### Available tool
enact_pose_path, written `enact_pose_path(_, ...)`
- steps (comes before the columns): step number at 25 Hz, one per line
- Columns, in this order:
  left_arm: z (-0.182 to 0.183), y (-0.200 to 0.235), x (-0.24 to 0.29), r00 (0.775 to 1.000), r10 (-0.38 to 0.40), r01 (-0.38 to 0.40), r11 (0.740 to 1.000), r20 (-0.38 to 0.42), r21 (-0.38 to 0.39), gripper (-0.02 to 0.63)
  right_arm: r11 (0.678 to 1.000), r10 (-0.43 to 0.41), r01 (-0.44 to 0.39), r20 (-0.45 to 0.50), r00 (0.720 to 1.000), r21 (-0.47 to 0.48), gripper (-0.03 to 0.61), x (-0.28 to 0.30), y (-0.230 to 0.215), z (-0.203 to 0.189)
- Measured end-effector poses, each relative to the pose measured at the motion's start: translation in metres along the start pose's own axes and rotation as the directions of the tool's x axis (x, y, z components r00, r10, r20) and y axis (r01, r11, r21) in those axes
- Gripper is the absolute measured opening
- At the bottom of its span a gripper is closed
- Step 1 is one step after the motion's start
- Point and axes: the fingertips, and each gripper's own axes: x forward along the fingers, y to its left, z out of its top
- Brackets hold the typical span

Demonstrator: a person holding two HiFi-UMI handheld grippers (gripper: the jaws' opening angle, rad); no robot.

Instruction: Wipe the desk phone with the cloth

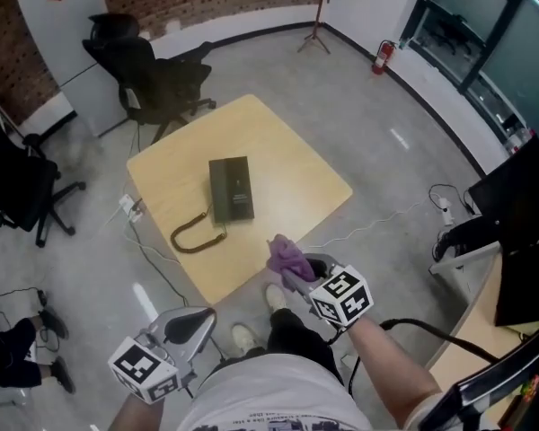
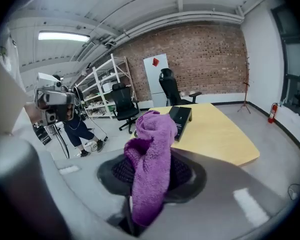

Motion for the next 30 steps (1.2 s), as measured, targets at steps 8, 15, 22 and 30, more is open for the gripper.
enact_pose_path(8,-0.034,-0.033,-0.011,1.0,0.002,-0.002,1.0,-0.023,0.011,0.003,0.996,-0.028,0.031,0.045,0.999,-0.082,0.121,-0.082,0.053,-0.02)
enact_pose_path(15,-0.053,-0.093,-0.016,0.998,0.029,-0.026,0.999,-0.052,0.043,0.005,0.989,-0.048,0.069,0.159,0.986,-0.13,0.121,-0.156,0.085,-0.028)
enact_pose_path(22,-0.077,-0.156,-0.029,0.995,0.039,-0.03,0.994,-0.09,0.102,0.004,0.988,-0.025,0.059,0.228,0.973,-0.143,0.121,-0.204,0.128,-0.056)
enact_pose_path(30,-0.079,-0.167,-0.061,0.996,-0.014,0.025,0.993,-0.09,0.117,0.004,0.985,-0.072,0.108,0.244,0.967,-0.138,0.121,-0.224,0.168,-0.067)
